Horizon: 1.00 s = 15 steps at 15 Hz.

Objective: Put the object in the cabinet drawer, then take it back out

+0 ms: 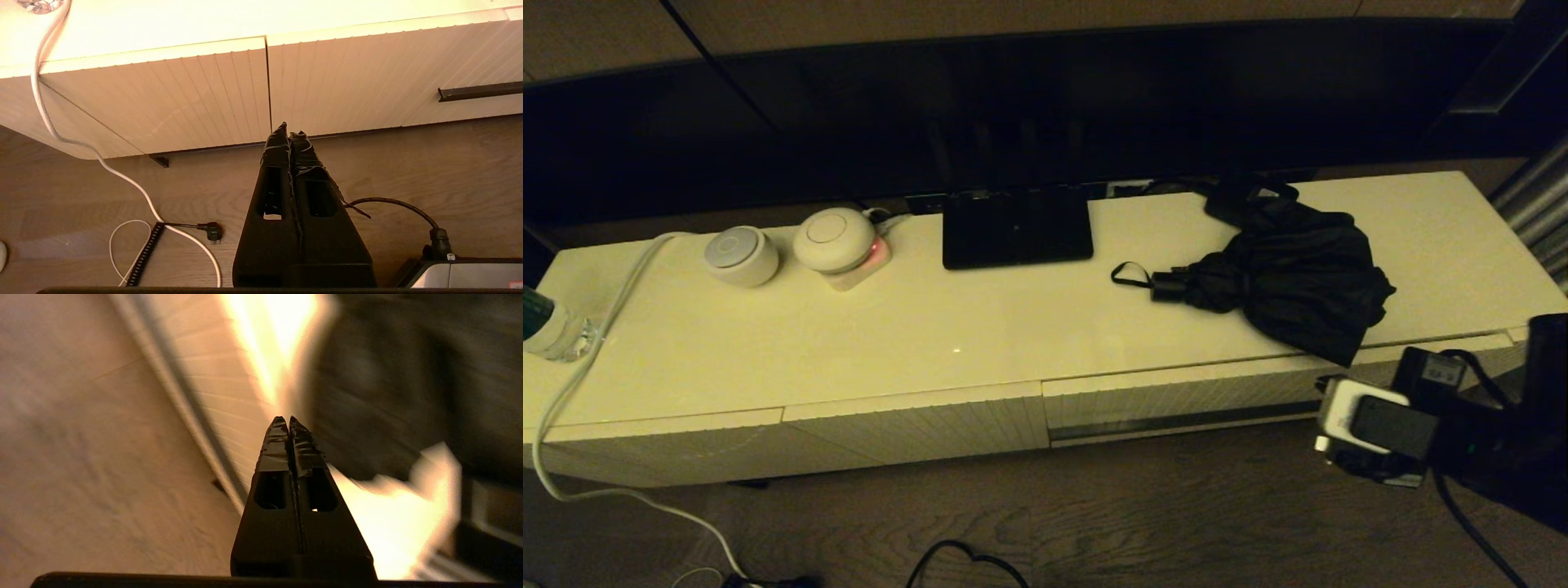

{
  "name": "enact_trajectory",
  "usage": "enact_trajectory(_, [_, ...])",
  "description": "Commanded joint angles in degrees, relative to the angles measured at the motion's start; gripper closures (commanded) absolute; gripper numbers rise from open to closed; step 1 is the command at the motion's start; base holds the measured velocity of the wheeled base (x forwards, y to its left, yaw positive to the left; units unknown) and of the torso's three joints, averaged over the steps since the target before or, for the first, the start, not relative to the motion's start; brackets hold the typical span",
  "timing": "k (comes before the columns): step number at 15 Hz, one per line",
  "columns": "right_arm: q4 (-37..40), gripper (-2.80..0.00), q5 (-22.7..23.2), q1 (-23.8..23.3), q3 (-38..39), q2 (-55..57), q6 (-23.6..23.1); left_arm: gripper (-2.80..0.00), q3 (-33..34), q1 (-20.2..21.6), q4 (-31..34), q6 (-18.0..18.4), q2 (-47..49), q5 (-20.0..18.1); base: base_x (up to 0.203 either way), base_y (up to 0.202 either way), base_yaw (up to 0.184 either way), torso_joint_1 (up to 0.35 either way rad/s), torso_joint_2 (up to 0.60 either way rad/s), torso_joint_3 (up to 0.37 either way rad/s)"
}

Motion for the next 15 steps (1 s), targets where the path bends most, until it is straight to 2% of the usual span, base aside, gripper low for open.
enact_trajectory(1, [3.3, 0.00, -0.1, -2.2, 0.9, -16.7, 1.9, 0.00, 0.2, 0.0, 0.0, 0.0, 0.0, 0.0, 0.000, 0.000, 0.000, 0.000, 0.00, 0.000])
enact_trajectory(4, [7.9, 0.00, -0.3, -7.0, 3.8, -30.8, 10.0, 0.00, 0.2, 0.0, 0.0, 0.0, 0.0, 0.0, 0.000, 0.000, 0.000, 0.000, 0.00, 0.000])
enact_trajectory(9, [18.4, 0.00, -0.7, -16.5, 12.3, -54.0, 33.4, 0.00, 0.2, 0.0, 0.0, 0.0, 0.0, 0.0, 0.000, 0.000, 0.000, 0.000, 0.00, 0.000])
enact_trajectory(11, [24.5, 0.00, -0.7, -18.1, 15.6, -62.5, 40.2, 0.00, 0.2, 0.0, 0.0, 0.0, 0.0, 0.0, 0.000, 0.000, 0.000, 0.000, 0.00, 0.000])
enact_trajectory(15, [41.1, 0.00, -0.5, -18.7, 17.8, -76.5, 49.3, 0.00, 0.2, 0.0, 0.0, 0.0, 0.0, 0.0, 0.000, 0.000, 0.000, 0.000, 0.00, 0.000])
